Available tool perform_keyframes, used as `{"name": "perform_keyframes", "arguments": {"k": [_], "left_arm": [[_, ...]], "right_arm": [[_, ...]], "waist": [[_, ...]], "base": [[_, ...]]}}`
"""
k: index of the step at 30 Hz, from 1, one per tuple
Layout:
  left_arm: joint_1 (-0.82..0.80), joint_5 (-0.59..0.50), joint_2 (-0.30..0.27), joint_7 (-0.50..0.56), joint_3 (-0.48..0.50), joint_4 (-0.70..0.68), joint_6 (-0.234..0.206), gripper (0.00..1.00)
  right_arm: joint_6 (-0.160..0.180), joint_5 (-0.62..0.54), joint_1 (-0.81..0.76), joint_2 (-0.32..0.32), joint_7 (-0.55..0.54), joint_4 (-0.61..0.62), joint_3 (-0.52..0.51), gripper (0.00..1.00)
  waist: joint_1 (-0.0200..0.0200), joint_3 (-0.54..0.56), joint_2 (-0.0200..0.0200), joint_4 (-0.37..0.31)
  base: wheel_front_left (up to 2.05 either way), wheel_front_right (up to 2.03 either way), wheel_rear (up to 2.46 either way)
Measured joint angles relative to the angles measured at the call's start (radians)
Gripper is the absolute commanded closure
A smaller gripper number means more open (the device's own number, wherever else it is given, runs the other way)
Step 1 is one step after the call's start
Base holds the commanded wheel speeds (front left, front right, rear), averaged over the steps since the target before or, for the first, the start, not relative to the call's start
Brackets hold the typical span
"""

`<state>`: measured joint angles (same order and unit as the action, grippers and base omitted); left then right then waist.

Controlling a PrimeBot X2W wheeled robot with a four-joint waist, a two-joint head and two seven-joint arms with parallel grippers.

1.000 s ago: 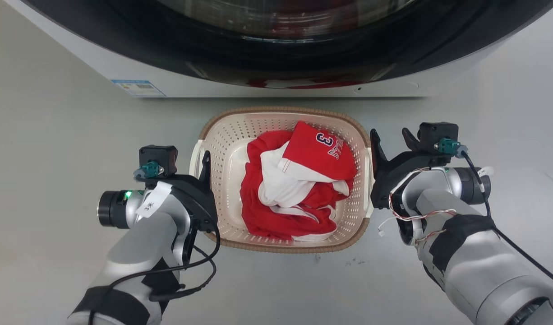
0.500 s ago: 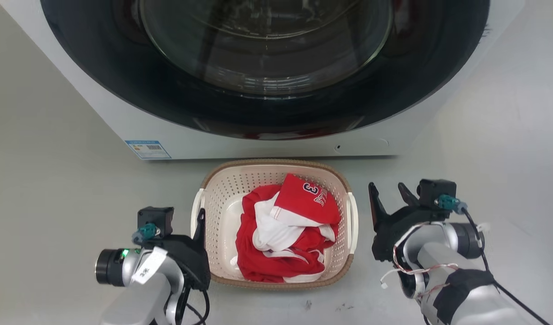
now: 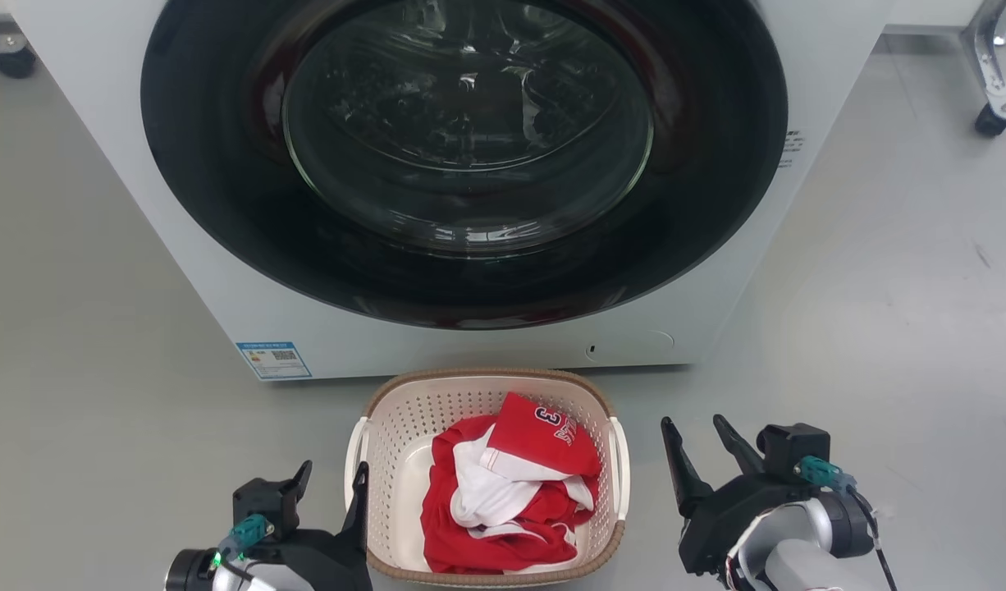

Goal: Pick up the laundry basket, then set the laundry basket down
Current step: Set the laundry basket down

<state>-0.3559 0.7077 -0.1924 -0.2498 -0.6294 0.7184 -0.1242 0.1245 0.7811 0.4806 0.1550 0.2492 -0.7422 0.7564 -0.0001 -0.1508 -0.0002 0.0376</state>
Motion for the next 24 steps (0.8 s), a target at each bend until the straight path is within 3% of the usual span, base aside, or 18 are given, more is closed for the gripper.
{"name": "perform_keyframes", "arguments": {"k": [16, 24], "left_arm": [[0.3, -0.226, 0.009, 0.0, 0.292, -0.284, 0.0, 0.0], [0.417, -0.333, 0.054, 0.0, 0.396, -0.422, 0.0, 0.0]], "right_arm": [[0.0, -0.229, -0.272, 0.016, 0.0, 0.289, -0.228, 0.0], [0.003, -0.332, -0.393, 0.008, 0.0, 0.406, -0.331, 0.0]], "waist": [[0.0, 0.107, 0.0001, -0.016], [0.0, 0.128, 0.0001, -0.032]], "base": [[0.0, 0.0, 0.0], [0.0, 0.0, 0.0]]}}
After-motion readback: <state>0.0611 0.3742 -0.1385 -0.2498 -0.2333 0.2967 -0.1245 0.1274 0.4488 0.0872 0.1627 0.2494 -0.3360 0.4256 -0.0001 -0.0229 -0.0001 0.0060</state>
